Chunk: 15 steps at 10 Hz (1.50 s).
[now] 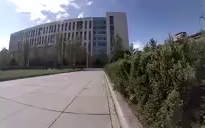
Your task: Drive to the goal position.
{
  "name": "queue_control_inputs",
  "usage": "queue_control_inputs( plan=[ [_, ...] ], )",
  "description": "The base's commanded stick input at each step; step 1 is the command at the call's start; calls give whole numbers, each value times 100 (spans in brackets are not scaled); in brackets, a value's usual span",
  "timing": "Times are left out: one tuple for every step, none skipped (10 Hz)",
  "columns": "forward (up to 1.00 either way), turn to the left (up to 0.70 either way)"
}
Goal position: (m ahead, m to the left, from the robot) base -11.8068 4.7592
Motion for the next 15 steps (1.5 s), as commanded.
queue_control_inputs(
  plan=[
    [4,0],
    [4,0],
    [5,0],
    [4,0],
    [4,0],
    [4,0],
    [4,0],
    [4,0],
    [4,0],
    [4,0],
    [4,0],
    [4,0],
    [4,0],
    [4,0],
    [4,0]
  ],
)
